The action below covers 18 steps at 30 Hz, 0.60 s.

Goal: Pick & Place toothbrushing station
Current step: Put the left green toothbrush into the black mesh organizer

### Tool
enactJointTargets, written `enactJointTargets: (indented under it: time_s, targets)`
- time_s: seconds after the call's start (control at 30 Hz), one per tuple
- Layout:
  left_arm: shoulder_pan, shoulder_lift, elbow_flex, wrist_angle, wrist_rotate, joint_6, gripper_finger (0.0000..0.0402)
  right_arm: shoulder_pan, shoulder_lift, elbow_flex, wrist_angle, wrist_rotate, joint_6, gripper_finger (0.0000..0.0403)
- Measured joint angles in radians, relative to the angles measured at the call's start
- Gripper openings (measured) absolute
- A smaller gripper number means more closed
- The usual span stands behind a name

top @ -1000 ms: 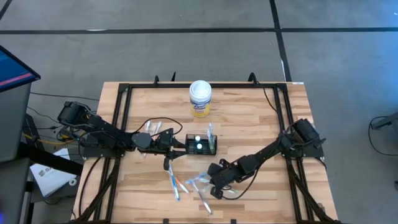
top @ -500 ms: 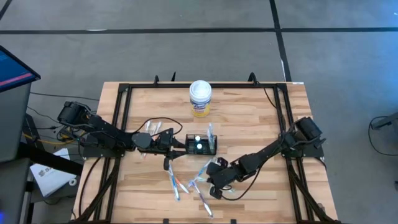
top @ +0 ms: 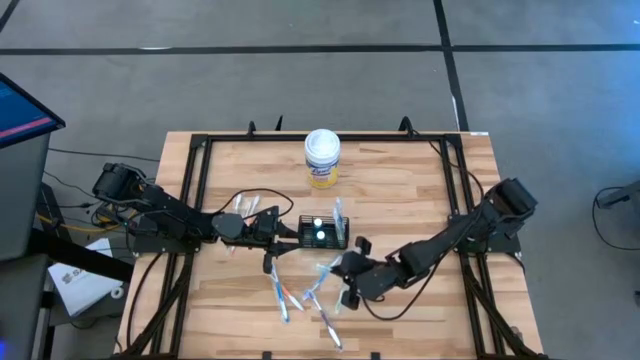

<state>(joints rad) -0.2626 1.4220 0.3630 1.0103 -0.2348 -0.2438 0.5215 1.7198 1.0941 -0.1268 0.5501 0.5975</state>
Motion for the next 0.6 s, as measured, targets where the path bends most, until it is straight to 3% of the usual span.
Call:
enactJointTargets:
  time_s: [0.6]
  targets:
    - [0.000, 0.000, 0.000, 0.000, 0.000, 0.000, 0.0113, -0.024, -0.124, -0.037, 0.009, 0.166, -0.130, 0.0000]
